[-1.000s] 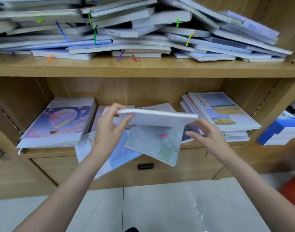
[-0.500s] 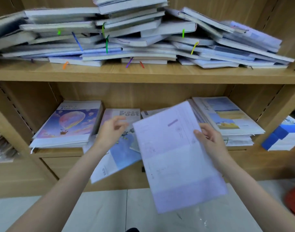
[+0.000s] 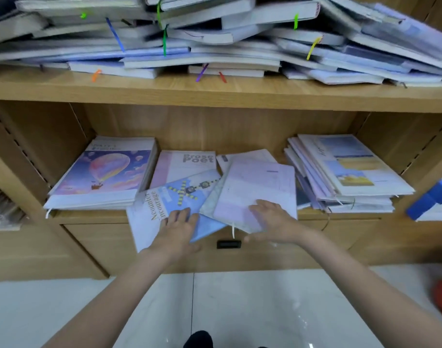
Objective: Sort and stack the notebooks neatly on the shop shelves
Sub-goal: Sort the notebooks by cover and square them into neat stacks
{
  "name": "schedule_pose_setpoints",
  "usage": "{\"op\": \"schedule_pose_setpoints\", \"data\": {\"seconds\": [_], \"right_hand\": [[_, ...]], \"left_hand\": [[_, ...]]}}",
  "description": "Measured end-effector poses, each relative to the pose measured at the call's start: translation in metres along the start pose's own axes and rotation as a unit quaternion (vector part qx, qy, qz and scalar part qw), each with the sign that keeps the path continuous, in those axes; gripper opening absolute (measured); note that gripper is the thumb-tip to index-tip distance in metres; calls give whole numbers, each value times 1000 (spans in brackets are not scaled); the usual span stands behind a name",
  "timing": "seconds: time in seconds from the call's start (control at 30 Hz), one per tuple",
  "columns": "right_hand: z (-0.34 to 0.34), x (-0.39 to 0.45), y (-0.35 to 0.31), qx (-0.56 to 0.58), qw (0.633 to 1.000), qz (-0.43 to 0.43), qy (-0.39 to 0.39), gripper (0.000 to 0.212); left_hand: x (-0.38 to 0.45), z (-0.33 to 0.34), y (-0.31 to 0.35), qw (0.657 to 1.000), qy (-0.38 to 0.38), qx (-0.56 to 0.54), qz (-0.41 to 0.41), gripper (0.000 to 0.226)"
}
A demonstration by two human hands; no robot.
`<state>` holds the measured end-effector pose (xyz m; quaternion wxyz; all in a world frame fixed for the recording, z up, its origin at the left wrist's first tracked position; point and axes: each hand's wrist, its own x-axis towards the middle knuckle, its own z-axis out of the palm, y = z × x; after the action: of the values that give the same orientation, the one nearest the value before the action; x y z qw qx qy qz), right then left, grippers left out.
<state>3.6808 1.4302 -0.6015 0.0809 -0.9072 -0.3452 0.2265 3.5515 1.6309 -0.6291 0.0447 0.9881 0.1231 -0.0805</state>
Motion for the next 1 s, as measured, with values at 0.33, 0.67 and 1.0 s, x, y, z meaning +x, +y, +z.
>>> {"op": "schedule_pose_setpoints", "data": {"seconds": [0.33, 0.67, 1.0], "right_hand": [[-26, 3, 31, -132, 978, -54, 150, 56], [-54, -27, 74, 5, 946, -31, 322, 51], [17, -18, 31, 50, 992, -26, 115, 47]], "left_hand": [[5, 3, 11, 990, 91, 105, 23, 65], [5, -35, 5, 973, 227, 29, -46, 32], [4, -72, -24, 901, 393, -178, -42, 15]]}}
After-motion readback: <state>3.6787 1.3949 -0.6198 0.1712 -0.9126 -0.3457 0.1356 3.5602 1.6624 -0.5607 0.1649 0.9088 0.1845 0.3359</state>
